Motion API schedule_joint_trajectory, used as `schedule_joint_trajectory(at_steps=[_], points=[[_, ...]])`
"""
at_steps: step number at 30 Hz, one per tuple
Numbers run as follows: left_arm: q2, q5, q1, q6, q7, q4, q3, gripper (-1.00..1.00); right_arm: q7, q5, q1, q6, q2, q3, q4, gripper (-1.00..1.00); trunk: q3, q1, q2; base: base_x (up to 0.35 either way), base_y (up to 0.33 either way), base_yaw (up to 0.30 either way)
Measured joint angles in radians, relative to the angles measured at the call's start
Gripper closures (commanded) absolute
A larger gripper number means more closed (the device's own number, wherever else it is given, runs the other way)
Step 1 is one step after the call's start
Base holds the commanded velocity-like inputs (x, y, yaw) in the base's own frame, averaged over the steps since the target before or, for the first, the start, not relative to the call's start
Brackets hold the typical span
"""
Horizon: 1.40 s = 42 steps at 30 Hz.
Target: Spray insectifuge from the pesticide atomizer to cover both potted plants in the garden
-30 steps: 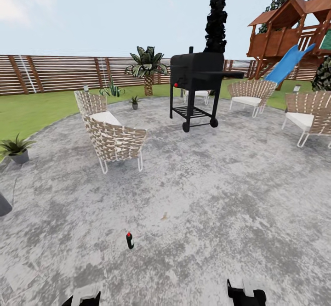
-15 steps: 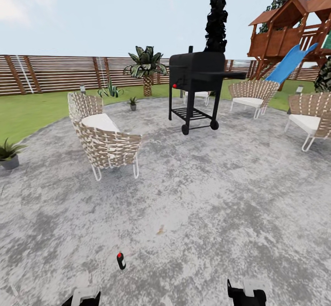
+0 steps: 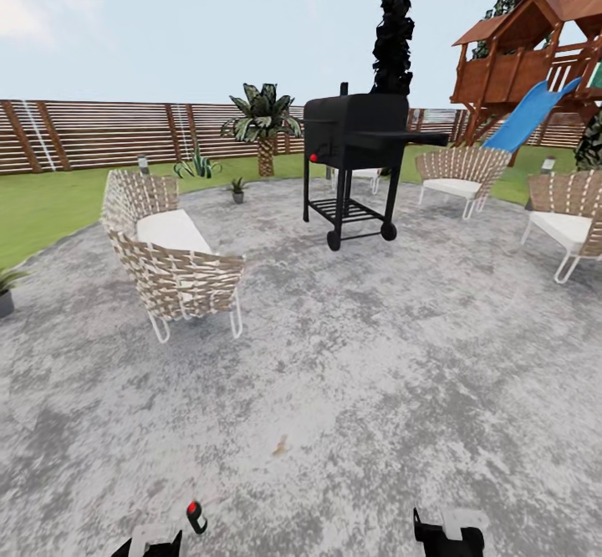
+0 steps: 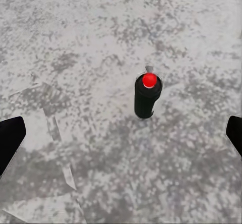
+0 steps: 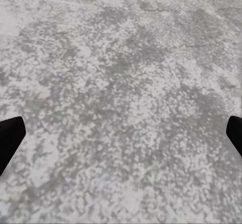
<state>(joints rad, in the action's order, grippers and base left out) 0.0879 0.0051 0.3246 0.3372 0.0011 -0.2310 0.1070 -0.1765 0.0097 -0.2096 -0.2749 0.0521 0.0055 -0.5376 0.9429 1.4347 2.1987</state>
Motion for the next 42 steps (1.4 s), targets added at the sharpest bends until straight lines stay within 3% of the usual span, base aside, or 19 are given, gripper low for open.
schedule_joint_trajectory(at_steps=[12, 19, 26, 30, 35, 42], points=[[0.001, 0.000, 0.000, 0.000, 0.000, 0.000, 0.000, -1.00, 0.001, -0.001, 0.000, 0.000, -0.005, 0.001, 0.000, -1.00, 0.000, 0.000, 0.000, 0.290, -0.127, 0.124], [0.001, 0.001, -0.001, 0.001, -0.001, -0.002, -0.001, -1.00, 0.002, 0.000, 0.000, 0.000, -0.005, 0.001, 0.000, -1.00, 0.000, 0.001, 0.000, 0.059, -0.033, 0.091], [-0.001, 0.001, 0.005, 0.078, -0.002, -0.008, -0.001, -1.00, 0.002, 0.000, 0.000, 0.001, -0.006, 0.001, 0.013, -1.00, 0.000, 0.001, 0.000, 0.003, -0.001, 0.004], [-0.010, -0.004, 0.015, 0.086, -0.002, -0.017, -0.002, -1.00, 0.002, -0.001, -0.003, 0.001, -0.006, 0.000, -0.007, -1.00, 0.012, 0.016, 0.028, 0.000, 0.000, 0.000], [-0.014, -0.005, 0.014, 0.097, -0.002, -0.014, -0.003, -1.00, 0.005, 0.000, -0.020, 0.001, -0.003, 0.000, -0.119, -1.00, 0.028, 0.035, 0.063, 0.000, 0.000, 0.000], [0.003, 0.001, 0.011, 0.104, -0.002, -0.019, 0.001, -1.00, 0.005, 0.007, -0.063, 0.004, 0.004, 0.000, -0.166, -1.00, 0.050, 0.062, 0.112, 0.000, 0.000, 0.000]])
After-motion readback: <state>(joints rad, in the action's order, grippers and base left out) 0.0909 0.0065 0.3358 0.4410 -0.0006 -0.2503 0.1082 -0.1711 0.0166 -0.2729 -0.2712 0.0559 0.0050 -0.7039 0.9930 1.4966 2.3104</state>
